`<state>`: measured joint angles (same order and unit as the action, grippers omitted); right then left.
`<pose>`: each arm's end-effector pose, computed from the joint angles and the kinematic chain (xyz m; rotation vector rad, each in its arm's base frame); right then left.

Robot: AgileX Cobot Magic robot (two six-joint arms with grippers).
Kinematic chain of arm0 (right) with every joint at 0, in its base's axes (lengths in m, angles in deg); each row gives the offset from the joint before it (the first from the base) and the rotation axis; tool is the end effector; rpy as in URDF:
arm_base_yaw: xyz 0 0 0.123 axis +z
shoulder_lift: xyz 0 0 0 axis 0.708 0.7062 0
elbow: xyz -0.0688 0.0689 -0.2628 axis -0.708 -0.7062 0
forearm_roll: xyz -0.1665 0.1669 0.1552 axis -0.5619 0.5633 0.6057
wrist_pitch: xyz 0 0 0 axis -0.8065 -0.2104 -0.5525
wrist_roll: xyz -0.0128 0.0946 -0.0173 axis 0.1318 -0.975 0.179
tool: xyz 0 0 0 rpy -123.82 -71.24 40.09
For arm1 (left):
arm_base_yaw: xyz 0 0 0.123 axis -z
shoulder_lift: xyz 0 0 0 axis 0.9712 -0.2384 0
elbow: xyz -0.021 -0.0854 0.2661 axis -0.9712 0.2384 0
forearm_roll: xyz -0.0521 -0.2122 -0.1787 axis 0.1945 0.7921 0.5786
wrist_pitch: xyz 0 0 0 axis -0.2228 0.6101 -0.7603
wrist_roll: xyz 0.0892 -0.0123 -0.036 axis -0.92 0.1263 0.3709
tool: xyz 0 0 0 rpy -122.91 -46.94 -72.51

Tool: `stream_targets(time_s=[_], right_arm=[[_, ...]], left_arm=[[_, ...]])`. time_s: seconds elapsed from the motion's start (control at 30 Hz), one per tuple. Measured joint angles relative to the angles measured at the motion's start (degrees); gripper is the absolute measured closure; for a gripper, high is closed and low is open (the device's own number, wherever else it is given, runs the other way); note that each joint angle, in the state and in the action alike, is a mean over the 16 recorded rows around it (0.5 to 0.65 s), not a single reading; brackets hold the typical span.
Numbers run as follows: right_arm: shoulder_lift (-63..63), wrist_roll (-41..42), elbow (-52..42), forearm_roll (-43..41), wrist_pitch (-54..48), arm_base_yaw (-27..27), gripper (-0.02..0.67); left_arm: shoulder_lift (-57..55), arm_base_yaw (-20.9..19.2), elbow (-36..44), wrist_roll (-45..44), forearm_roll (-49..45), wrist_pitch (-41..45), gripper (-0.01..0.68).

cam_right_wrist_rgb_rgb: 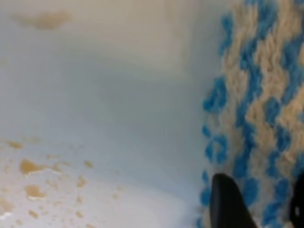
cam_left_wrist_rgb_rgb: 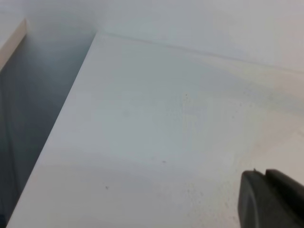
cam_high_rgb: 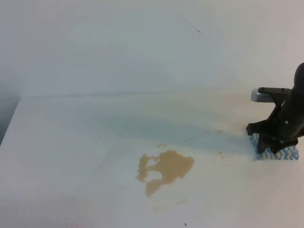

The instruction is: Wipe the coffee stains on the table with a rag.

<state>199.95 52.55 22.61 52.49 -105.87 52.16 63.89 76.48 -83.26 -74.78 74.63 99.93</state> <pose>0.4340 0.0645 0.0974 -0.1136 2.9902 0.1820 0.0964 -0.0034 0.1674 -0.2577 1.8240 -0.2485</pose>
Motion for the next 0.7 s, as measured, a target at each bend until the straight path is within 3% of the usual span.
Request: stream_targets(time_s=[0.4,0.7], right_arm=[[0.53,6.33,0.54,1.99,-2.94,0.11,0.596],[-0.47,15.80,0.65,13.56,-5.94,2.12,0.620]], left_arm=[[0.00,0.00,0.00,0.00,0.00,-0.02,0.672],[0.30,0.00,0.00,0.00,0.00,-0.08,0.672]])
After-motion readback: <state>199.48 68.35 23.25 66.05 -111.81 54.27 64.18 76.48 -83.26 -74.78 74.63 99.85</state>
